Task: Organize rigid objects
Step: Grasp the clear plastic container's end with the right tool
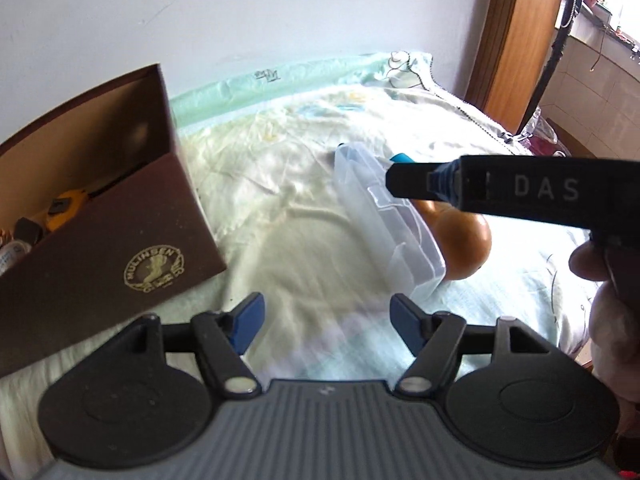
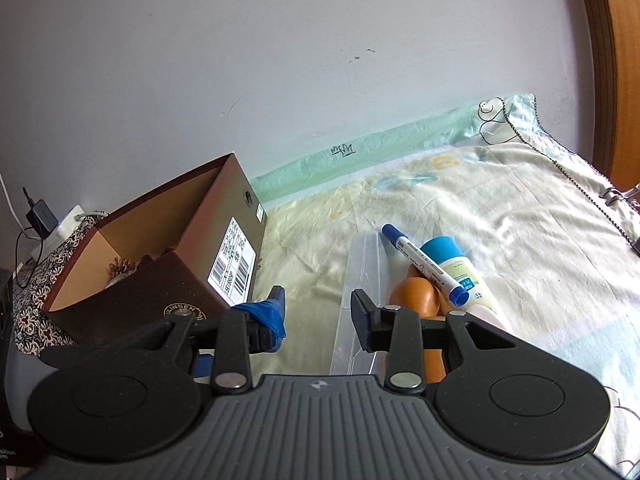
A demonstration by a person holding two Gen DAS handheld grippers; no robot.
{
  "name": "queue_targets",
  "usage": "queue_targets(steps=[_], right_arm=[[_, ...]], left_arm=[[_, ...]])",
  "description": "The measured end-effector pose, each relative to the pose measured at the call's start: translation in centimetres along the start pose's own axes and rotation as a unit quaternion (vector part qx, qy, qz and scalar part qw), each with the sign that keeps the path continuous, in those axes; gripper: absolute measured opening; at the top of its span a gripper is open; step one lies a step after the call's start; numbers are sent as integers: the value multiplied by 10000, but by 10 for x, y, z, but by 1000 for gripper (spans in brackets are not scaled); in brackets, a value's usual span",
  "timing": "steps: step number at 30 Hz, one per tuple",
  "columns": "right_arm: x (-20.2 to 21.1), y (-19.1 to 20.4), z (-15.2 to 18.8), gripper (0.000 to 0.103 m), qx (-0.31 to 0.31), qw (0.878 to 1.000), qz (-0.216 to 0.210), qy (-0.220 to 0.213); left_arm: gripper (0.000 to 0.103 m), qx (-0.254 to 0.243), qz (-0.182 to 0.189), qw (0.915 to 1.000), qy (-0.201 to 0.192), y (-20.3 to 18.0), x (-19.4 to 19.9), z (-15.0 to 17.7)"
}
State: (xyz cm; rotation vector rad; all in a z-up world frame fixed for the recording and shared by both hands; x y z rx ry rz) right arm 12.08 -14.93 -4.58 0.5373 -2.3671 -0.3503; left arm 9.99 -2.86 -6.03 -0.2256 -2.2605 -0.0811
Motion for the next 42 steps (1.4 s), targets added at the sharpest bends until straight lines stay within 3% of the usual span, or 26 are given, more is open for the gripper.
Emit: queue_targets(steps=[4, 11, 14, 19, 30, 39, 42], right_arm=[[-13, -17, 0, 19, -247, 9995, 117, 139], [-29, -24, 1, 19, -572, 9972, -187, 433], [-32, -27, 2, 19, -549, 9972, -170, 484], [-35, -27, 2, 19, -723, 9939, -496, 670], [-42, -7, 7, 19, -565, 9905, -848, 924], [-47, 0, 10, 19, -578, 9886, -985, 981], [-46, -6, 5, 19, -609, 9911, -804, 869]], left_arm=[[75, -103, 264, 9996, -72, -16, -6, -10], [75, -300, 432, 9985, -153, -35, -16, -19], [75, -323, 406, 9985, -198, -38, -21, -23], [75, -472, 316, 9982, -197, -41, -31, -25], [72, -380, 202, 9991, -29, -24, -46, -16], [78, -206, 462, 9987, -75, -13, -49, -10], [79, -159, 534, 9984, -113, -8, -48, -8]])
Point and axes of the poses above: each gripper's, at about its wrist camera, not at the fingertips, and x roughly against the way its jaws point, y to its left, z to its underside, the point moved 8 cm from there along -x, roughly the way its jaws point, and after that the axes turned 2 degrees about -z, right-handed, at the moved point
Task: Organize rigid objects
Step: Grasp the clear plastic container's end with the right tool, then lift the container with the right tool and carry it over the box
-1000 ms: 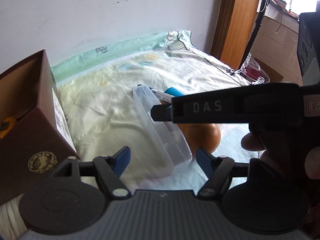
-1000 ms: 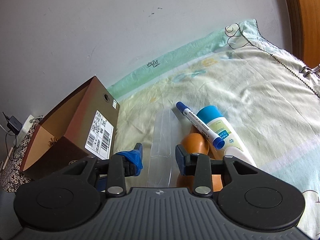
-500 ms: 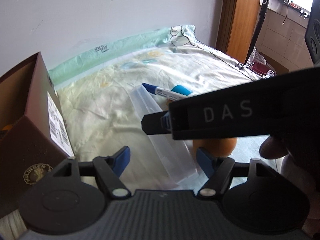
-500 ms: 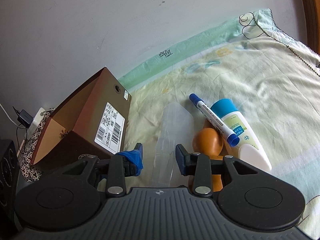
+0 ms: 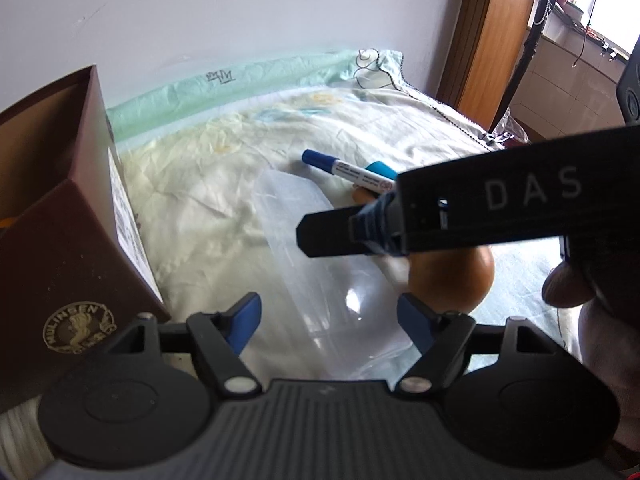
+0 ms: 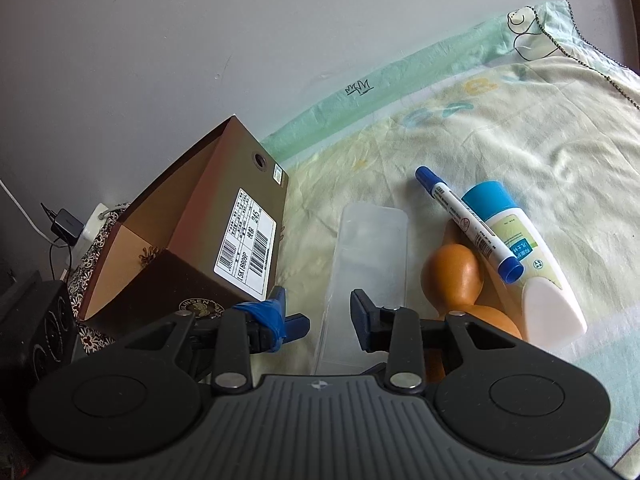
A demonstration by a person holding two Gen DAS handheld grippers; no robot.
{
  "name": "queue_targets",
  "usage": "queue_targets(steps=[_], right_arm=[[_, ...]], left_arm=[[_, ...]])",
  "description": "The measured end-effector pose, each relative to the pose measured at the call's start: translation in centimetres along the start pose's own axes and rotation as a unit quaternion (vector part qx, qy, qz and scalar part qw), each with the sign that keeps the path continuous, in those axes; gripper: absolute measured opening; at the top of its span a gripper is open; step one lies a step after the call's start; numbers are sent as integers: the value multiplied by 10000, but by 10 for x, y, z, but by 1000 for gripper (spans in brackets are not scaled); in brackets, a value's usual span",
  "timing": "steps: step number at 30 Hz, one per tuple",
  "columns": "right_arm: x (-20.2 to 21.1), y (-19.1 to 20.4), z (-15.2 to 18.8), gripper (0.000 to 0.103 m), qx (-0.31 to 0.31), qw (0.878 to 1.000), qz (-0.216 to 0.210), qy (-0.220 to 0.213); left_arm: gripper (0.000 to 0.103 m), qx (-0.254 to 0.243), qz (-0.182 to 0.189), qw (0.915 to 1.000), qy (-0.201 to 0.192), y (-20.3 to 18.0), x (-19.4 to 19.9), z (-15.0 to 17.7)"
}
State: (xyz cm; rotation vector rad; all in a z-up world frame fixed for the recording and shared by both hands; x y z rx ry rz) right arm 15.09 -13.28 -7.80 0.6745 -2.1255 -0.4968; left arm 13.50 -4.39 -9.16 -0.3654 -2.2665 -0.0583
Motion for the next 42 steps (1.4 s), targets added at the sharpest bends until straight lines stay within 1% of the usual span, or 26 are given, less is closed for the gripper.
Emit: queue_targets(steps=[5, 8, 12, 14, 17, 20, 22, 25, 27, 29, 30, 34, 38, 42], right_arm=[[-4, -9, -2, 19, 131, 9993, 359, 20], [-8, -9, -3, 19, 293, 9985, 455, 5], [-19, -6, -4, 19, 387, 9974, 581, 149], [-26, -7, -5, 19, 403, 9966, 672, 245], [-35, -8, -4, 19, 455, 9955, 730, 388], [-40, -8, -4, 20, 476, 9955, 678, 462], [-43, -7, -6, 23, 507, 9951, 633, 557], [-48, -11, -8, 27, 383, 9952, 517, 732], [-51, -13, -10, 27, 258, 9953, 420, 829], [-53, -10, -9, 28, 331, 9949, 382, 878], [-54, -7, -8, 30, 393, 9947, 403, 865], [-56, -3, -5, 36, 563, 9940, 468, 813], [-51, 0, -1, 36, 586, 9947, 456, 715], [-37, 4, 3, 34, 512, 9966, 363, 537]], left_arm=[[79, 133, 231, 9996, 37, 8, 0, 4], [80, 165, 306, 9994, 67, 8, -1, 4], [81, 172, 440, 9988, 151, 5, -7, 4], [82, 94, 446, 9989, 144, 2, -9, 4], [82, 47, 308, 9993, 190, 4, -14, 4], [82, 96, 345, 9991, 233, 8, -18, 4], [82, 40, 314, 9992, 234, 8, -21, 2], [82, 16, 296, 9993, 236, 9, -25, -2], [82, 8, 283, 9993, 230, 10, -28, -4], [80, -17, 232, 9995, 211, 11, -30, -6], [75, -21, 223, 9995, 200, 10, -31, -7], [72, -36, 121, 9998, 173, 9, -30, -6], [68, 31, 45, 9998, 171, 9, -25, -5], [67, -100, -67, 9999, 46, 2, -11, -3]])
Point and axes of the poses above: each gripper's, at about its wrist camera, not at the fingertips, and x roughly against the way its jaws point, y to its left, z to its underside, the point moved 8 cm from there along -x, roughly the way its jaws point, and after that the axes turned 2 degrees about -z, right-handed, at the moved point
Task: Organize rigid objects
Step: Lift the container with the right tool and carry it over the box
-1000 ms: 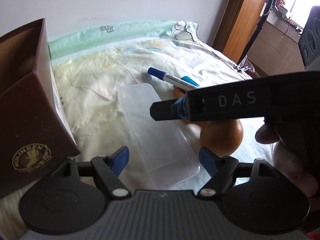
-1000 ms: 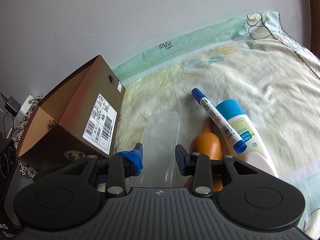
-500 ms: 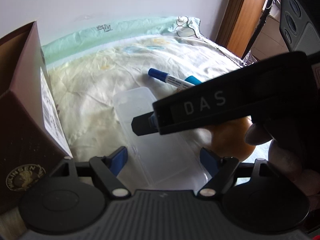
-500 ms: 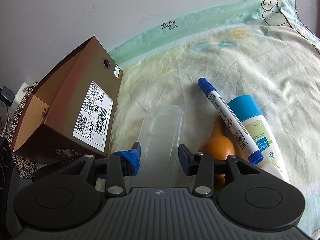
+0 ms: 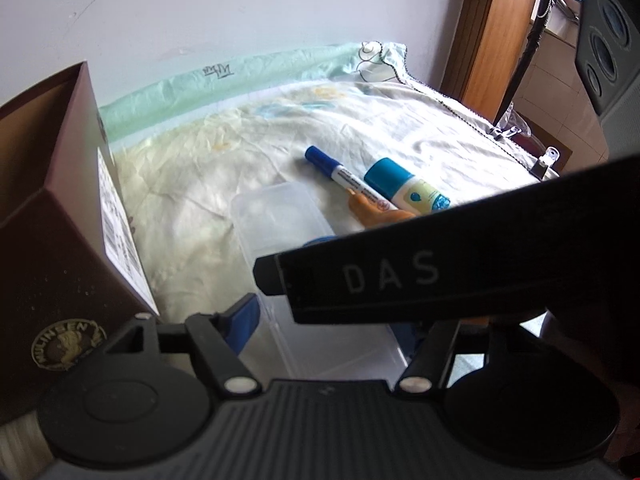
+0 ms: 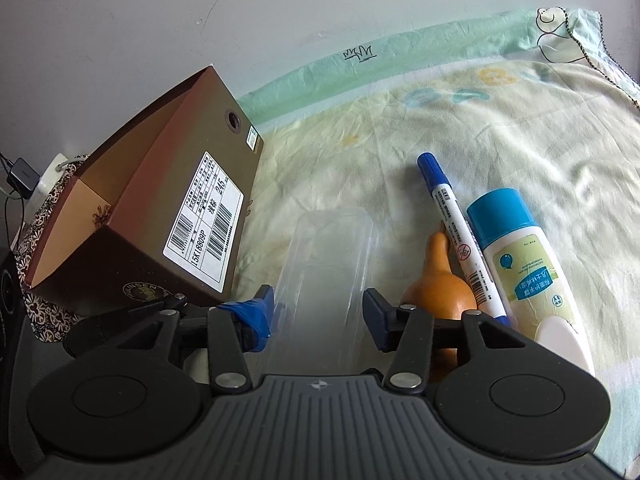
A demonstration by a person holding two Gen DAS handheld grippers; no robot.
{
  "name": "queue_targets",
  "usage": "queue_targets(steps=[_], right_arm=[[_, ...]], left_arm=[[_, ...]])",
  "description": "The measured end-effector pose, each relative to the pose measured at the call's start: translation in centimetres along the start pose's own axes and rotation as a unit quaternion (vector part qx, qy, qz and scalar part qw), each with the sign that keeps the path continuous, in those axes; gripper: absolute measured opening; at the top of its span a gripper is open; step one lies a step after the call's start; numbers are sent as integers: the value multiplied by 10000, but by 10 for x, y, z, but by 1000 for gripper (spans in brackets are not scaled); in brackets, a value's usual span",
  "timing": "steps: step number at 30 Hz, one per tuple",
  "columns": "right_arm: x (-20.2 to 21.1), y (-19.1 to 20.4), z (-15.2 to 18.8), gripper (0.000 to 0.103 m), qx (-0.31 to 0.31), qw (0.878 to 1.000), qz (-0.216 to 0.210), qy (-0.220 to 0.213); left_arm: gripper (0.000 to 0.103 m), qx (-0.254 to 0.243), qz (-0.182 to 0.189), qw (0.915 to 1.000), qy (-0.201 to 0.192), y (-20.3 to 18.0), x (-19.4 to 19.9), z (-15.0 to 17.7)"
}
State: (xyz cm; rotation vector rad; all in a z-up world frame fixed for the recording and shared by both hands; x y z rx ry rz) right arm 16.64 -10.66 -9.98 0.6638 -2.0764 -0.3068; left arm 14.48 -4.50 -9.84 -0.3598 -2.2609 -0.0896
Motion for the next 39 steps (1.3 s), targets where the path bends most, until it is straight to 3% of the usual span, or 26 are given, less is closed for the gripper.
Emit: queue_targets(steps=[12, 22, 27, 39], right_arm=[[66, 42, -15, 32, 506, 9935, -136, -1009], [74, 118, -64, 32, 1438, 9760, -486, -1560], [40, 157, -82, 32, 1761, 9727, -707, -1335], [-64, 200, -85, 31, 2188, 9726, -765, -159]], left_arm=[[66, -419, -357, 9948, -862, -16, 67, -27], [66, -469, -970, 9836, -1444, 39, 120, -69], [66, -189, -1119, 9844, -1348, 89, 123, -77], [66, 800, -988, 9908, -455, 185, 77, -52]])
Point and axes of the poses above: each gripper's, at about its wrist camera, not at the fingertips, and x roughly against the way its jaws point, y to its left, z to its underside, the point moved 8 cm from there along -x, roughly the way its jaws point, and after that the axes turned 2 degrees about -z, right-handed, at the moved point
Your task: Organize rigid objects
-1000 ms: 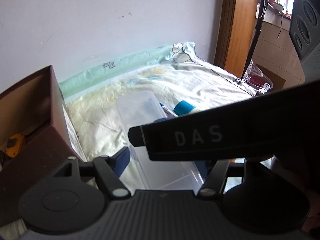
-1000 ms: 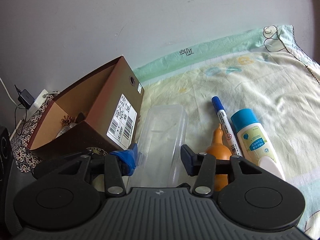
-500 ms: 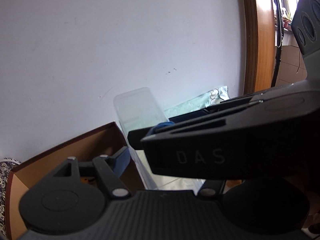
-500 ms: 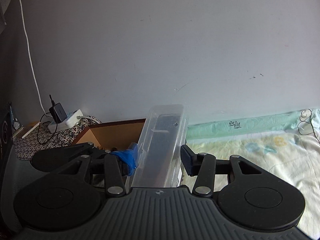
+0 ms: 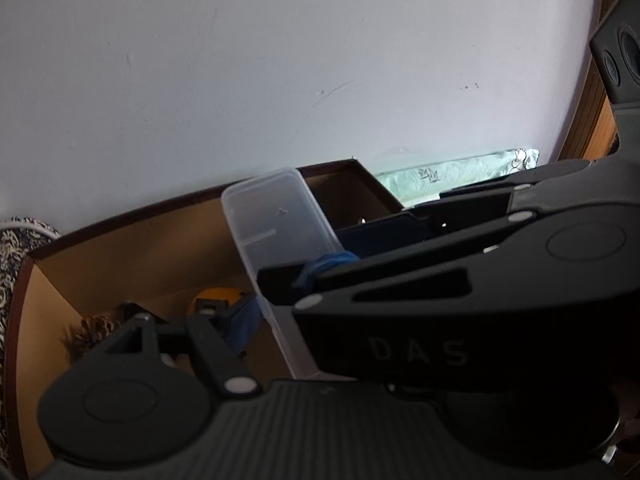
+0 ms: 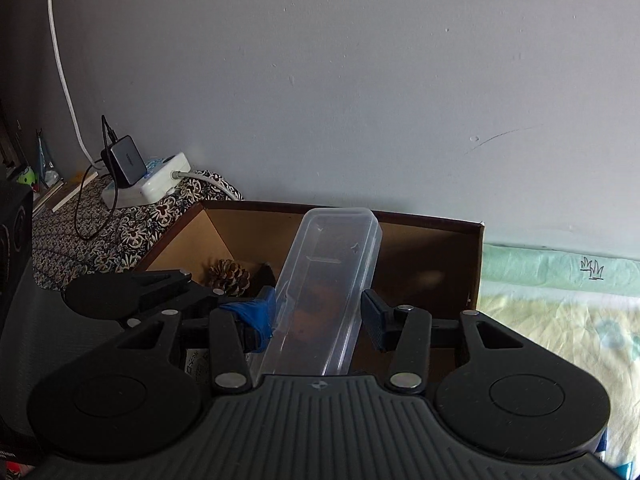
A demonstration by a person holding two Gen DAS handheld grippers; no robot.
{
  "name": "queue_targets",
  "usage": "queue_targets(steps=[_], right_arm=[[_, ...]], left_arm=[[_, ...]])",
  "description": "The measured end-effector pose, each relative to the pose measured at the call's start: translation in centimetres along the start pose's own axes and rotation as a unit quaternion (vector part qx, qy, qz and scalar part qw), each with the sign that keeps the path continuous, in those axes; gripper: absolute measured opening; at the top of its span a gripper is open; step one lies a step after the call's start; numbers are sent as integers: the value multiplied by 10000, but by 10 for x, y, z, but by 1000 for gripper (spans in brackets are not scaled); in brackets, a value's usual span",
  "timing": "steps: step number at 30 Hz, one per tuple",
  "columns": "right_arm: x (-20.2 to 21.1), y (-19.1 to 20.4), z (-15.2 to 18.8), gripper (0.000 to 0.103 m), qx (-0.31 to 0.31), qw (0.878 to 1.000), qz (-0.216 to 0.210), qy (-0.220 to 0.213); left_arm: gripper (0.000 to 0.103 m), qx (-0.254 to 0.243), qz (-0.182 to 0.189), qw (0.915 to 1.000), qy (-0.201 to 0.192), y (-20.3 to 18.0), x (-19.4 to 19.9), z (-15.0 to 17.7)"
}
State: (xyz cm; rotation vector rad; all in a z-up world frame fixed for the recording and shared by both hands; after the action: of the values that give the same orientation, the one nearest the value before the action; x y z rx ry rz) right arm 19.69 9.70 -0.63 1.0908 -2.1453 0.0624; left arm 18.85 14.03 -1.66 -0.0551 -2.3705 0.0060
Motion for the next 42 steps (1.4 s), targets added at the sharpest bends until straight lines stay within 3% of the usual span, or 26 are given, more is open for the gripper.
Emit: queue_targets(steps=[6, 15, 27, 31, 42], right_arm=[[-38, -1, 12, 30, -249, 9971, -194, 687], [-62, 9, 16, 30, -547, 9904, -382, 1207], [-82, 31, 13, 30, -598, 9879, -550, 1321], [-85, 31, 14, 30, -627, 9877, -440, 1365], [-77, 21, 14, 31, -1085, 9871, -478, 1075]], left_arm=[[66, 373, 66, 9970, 674, 18, -25, 18], [66, 592, 13, 9890, 1356, 43, -29, 33], [67, 562, -348, 9885, 1357, 71, -23, 38], [67, 513, -299, 9890, 1351, 72, -24, 38], [72, 243, -454, 9920, 1151, 69, -23, 34]])
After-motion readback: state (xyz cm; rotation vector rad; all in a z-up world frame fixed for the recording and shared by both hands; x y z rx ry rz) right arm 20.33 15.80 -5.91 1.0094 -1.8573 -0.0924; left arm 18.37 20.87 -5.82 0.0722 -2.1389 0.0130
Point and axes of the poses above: each gripper's, at about its wrist camera, not at the fingertips, and x roughly against the way its jaws point, y to its left, z to its underside, the point moved 8 cm from there along -x, roughly the way its jaws point, and after that the axes turned 2 degrees about -z, right-handed, at the moved point
